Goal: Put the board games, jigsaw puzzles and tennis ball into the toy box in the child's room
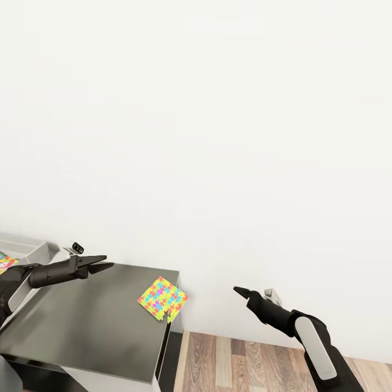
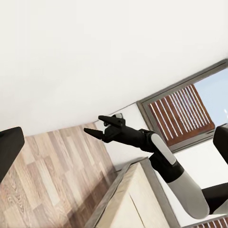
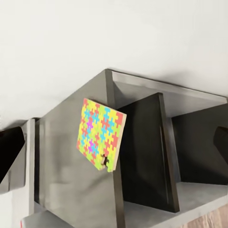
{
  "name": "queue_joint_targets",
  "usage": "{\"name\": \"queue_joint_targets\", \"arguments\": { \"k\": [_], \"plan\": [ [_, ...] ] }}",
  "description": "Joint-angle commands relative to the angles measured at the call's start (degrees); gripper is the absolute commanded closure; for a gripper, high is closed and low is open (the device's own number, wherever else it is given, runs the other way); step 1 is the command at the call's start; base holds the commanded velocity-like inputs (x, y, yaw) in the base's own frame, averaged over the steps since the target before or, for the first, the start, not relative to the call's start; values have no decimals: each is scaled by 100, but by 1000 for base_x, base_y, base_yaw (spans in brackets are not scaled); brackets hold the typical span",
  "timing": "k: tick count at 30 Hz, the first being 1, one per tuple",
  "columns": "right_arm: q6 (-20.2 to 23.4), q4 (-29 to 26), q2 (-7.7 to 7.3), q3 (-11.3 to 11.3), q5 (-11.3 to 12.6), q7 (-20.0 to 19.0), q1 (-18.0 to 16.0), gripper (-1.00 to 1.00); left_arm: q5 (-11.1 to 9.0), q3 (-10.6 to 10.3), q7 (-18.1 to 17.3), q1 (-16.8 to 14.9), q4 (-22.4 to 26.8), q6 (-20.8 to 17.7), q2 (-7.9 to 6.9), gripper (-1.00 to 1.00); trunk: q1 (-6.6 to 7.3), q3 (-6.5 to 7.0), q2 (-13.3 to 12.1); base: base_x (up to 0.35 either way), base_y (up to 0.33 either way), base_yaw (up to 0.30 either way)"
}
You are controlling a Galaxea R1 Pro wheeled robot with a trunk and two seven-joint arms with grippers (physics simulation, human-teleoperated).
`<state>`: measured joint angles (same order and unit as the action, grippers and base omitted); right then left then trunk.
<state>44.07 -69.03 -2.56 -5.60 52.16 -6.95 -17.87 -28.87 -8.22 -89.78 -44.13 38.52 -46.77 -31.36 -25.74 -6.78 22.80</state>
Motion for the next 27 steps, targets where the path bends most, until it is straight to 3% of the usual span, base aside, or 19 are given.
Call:
{"name": "queue_joint_targets", "arguments": {
  "k": [1,27],
  "plan": [
    [31,-2,2,-11,-30,-34,-5,-100,-22,-31,-22,-8,-3,-61,-6,-100,-4,-3,12,0,0,0],
    [31,-3,2,-19,-38,-34,-6,-100,-30,-38,-22,-8,-3,-61,-1,-100,-4,203,12,0,0,0]
  ]
}}
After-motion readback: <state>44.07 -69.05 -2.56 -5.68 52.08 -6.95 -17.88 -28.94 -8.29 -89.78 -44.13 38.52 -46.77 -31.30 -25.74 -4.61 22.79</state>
